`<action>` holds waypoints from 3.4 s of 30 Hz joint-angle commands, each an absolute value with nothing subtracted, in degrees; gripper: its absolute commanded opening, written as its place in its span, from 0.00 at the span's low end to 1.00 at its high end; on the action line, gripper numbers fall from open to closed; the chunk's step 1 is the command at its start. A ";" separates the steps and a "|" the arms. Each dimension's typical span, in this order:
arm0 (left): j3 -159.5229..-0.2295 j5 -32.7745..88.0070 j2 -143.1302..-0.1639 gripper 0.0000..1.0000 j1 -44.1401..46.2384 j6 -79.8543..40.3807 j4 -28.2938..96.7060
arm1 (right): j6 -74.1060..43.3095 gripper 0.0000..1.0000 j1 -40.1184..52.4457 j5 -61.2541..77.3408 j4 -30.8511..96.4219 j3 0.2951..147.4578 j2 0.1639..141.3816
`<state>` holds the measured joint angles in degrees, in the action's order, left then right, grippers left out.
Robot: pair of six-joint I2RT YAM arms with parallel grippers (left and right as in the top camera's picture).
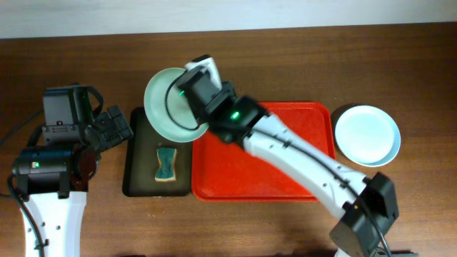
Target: Clean dirty plates on tray and stack at the side
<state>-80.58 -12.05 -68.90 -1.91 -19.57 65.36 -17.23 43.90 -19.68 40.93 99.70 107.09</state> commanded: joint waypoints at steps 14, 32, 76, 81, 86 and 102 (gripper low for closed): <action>-80.84 -12.47 -68.88 0.99 -2.20 -20.34 65.28 | -35.55 0.04 -11.35 4.93 74.02 100.40 101.84; -80.84 -12.47 -68.86 0.99 -2.20 -20.34 65.25 | -47.42 0.07 -26.63 -7.55 66.35 78.37 101.95; -80.84 -12.47 -68.86 0.99 -2.20 -20.34 65.25 | -1.93 0.98 -15.25 9.47 64.01 78.41 93.84; -80.84 -12.47 -68.86 0.99 -2.20 -20.34 65.25 | -1.93 0.98 -7.62 9.47 64.01 78.41 82.43; -80.84 -12.47 -68.86 0.99 -2.20 -20.34 65.28 | -1.93 0.99 1.93 9.47 64.03 78.41 71.16; -80.84 -12.47 -68.86 0.99 -2.20 -20.34 65.28 | -1.89 0.98 8.99 5.39 64.01 78.41 47.33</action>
